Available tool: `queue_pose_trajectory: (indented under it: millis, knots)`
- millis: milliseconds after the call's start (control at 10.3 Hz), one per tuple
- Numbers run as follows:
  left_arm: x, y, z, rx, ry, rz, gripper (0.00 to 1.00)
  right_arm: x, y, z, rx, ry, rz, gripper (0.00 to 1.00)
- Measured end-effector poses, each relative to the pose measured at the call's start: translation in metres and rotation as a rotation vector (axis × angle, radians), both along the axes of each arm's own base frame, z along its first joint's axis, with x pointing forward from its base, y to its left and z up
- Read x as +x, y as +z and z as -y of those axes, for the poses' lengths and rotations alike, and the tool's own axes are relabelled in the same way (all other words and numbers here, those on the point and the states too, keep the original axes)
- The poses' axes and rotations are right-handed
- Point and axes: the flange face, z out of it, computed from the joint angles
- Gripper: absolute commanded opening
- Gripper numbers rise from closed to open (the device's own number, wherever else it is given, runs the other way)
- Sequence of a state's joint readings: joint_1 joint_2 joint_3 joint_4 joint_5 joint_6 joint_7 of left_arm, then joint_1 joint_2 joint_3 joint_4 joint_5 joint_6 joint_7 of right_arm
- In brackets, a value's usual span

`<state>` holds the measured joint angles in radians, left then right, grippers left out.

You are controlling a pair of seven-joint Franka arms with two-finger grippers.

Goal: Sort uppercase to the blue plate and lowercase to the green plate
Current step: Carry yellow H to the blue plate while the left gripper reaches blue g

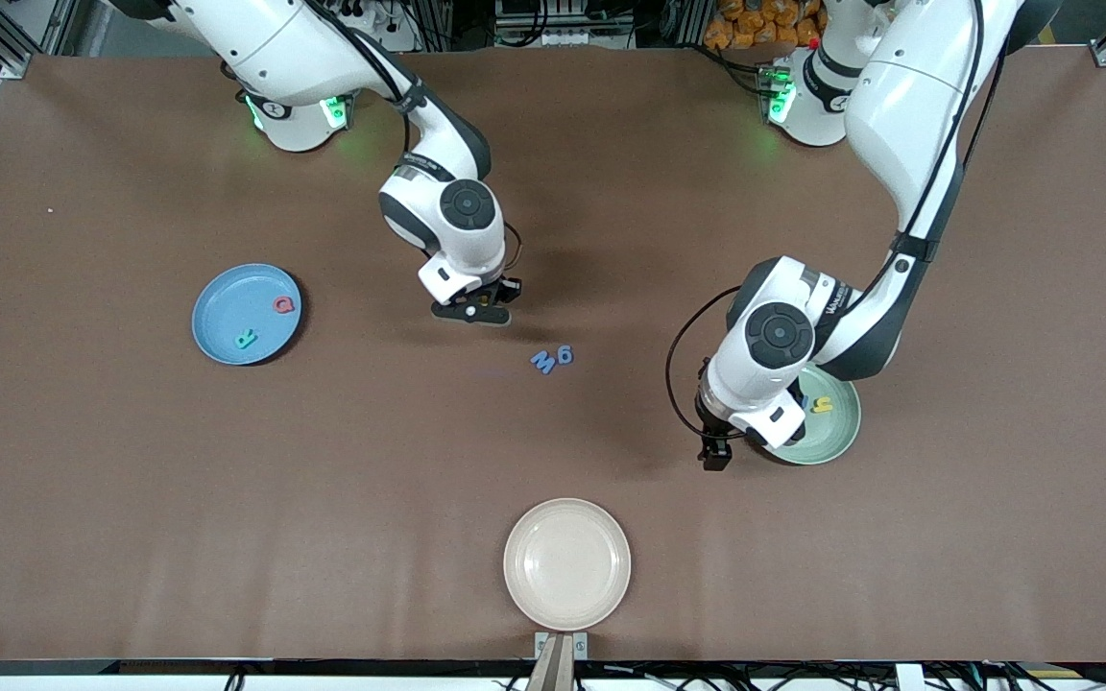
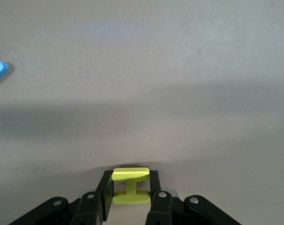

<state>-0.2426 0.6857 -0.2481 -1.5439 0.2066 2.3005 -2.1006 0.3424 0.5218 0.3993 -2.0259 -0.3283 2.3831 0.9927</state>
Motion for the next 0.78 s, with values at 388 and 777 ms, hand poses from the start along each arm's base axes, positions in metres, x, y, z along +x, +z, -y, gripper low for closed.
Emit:
queue_pose_trajectory:
  millis: [388, 777]
  knots:
    - [-0.011, 0.000, 0.022, -0.010, 0.026, -0.005, 1.00, 0.042, 0.041, 0.076, 0.009, 0.298, -0.162, 0.31]
    - [-0.039, -0.009, 0.070, -0.020, 0.119, -0.027, 1.00, 0.081, 0.075, 0.177, 0.022, 0.595, -0.273, 0.33]
